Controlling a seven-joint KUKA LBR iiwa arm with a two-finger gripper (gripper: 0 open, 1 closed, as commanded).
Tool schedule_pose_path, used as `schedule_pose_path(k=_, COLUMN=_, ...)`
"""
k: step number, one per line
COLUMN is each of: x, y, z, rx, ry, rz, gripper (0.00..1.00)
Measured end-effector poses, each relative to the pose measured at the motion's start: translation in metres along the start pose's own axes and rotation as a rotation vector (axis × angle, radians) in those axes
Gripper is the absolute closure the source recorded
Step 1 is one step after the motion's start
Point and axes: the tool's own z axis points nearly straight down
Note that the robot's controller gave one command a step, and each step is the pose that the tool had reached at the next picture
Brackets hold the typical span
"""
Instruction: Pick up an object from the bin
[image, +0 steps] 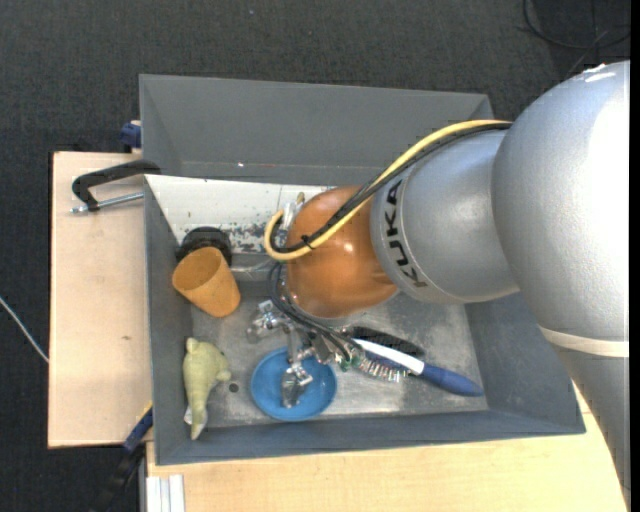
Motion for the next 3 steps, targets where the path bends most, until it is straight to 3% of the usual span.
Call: schedule_pose_path(k=3, x=-0.0038, y=0.0024, z=-0.0026, rx=-0.001, ry=-0.002, rz=0.003, gripper=0.0)
